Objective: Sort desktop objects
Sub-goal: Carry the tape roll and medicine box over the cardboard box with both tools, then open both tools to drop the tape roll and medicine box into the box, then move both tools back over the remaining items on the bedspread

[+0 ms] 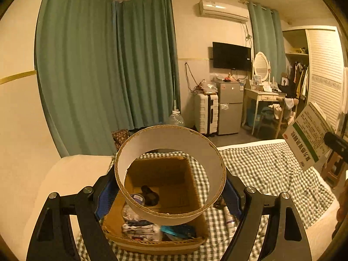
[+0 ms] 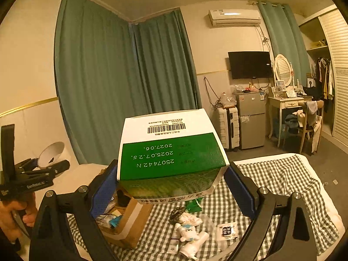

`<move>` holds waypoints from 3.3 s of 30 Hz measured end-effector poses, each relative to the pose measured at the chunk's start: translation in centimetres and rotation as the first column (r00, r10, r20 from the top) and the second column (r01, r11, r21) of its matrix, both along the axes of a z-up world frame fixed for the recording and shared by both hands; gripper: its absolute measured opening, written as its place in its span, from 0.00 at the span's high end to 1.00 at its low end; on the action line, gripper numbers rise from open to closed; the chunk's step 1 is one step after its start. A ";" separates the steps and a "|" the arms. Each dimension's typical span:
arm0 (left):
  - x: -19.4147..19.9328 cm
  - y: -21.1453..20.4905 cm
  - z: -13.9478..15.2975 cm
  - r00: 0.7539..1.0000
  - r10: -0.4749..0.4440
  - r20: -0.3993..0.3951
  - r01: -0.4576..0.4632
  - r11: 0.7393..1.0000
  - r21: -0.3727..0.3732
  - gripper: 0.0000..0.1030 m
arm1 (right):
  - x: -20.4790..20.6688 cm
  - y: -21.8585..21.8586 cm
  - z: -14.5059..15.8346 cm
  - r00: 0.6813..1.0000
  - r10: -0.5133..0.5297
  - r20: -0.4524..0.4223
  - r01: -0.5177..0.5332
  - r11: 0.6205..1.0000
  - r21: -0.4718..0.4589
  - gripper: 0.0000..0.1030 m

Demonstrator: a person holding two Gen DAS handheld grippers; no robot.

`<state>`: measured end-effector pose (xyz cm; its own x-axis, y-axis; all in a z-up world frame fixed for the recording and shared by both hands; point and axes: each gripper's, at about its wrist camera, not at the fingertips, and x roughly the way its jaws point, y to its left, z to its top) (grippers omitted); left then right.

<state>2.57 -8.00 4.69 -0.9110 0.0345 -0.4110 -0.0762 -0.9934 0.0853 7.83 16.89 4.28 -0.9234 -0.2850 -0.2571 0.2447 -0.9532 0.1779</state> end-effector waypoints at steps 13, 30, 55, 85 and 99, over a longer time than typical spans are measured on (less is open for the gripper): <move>-1.7 -6.1 -1.2 1.000 -0.023 -0.006 0.023 1.000 -0.010 0.18 | -2.8 -8.1 -0.9 0.997 0.048 0.064 -0.052 0.996 0.068 0.10; -6.5 -10.1 -5.9 0.991 0.000 0.132 -0.005 1.000 0.031 0.18 | -6.8 -16.1 -3.6 0.979 0.156 0.130 -0.169 0.981 0.096 0.10; -8.0 -10.8 -8.3 0.967 0.078 0.243 -0.095 0.994 0.057 0.04 | -9.9 -21.7 -8.6 0.960 0.205 0.188 -0.253 0.927 0.278 0.03; 1.8 2.3 5.6 0.986 0.165 -0.012 -0.165 0.986 -0.014 0.00 | -1.6 -3.1 5.0 0.999 0.030 -0.011 -0.028 0.987 0.160 0.01; 2.5 10.5 6.0 0.993 0.102 -0.054 -0.104 0.994 -0.041 0.00 | 0.1 2.9 5.5 0.996 0.053 -0.076 -0.037 0.980 0.194 0.01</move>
<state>5.08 2.49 10.67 -0.9287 -0.0776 -0.3627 0.0320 -0.9910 0.1301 7.92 19.83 9.80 -0.9307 -0.2791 -0.2366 0.2939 -0.9554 -0.0292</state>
